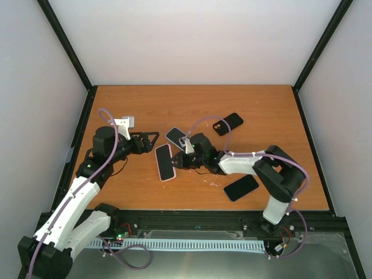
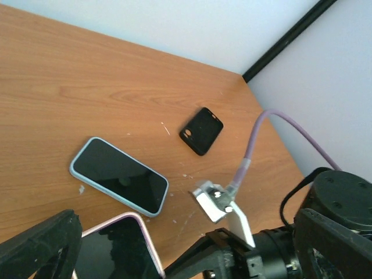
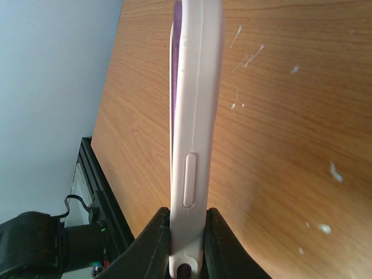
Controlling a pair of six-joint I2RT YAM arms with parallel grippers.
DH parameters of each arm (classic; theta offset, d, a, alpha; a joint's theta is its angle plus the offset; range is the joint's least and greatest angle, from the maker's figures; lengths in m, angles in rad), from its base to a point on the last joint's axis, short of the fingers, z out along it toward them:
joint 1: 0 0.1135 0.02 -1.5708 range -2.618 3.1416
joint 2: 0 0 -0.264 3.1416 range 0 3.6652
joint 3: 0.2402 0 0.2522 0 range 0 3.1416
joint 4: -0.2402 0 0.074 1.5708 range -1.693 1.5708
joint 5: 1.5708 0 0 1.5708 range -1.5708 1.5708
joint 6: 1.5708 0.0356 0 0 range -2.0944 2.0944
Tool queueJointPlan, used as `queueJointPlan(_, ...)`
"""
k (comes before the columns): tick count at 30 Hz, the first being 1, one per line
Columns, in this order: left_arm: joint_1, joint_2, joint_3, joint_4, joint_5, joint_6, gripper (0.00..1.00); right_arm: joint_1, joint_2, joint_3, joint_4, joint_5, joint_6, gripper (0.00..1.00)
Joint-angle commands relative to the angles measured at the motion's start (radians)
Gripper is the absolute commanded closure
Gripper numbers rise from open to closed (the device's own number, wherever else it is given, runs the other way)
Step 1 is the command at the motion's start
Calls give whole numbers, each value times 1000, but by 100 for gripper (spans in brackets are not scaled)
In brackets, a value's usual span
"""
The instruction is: Put the phone into the phone case
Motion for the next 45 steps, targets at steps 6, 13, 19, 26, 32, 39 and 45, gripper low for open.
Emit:
queueJointPlan(6, -5, -64, 19, -42, -105, 39, 1, 12, 179, 184, -19, -76, -77, 85)
queueJointPlan(13, -5, -57, 19, -42, -104, 38, 1, 11, 236, 256, -158, -50, -141, 79)
queueJointPlan(19, -5, -50, 32, -54, -111, 42, 1, 8, 212, 286, -273, 19, -169, 68)
queueJointPlan(26, -5, -41, 69, -80, -101, 85, 1, -37, 110, 256, -360, 141, -147, 54)
queueJointPlan(32, -5, -37, 91, -122, -86, 121, 1, -118, 23, 206, -421, 270, -92, 57)
queueJointPlan(39, -5, -58, 75, -156, -90, 147, 1, -239, 22, 223, -533, 440, -65, 60)
queueJointPlan(45, -5, -54, 84, -159, -78, 170, 1, -328, 42, 265, -613, 654, 37, 59)
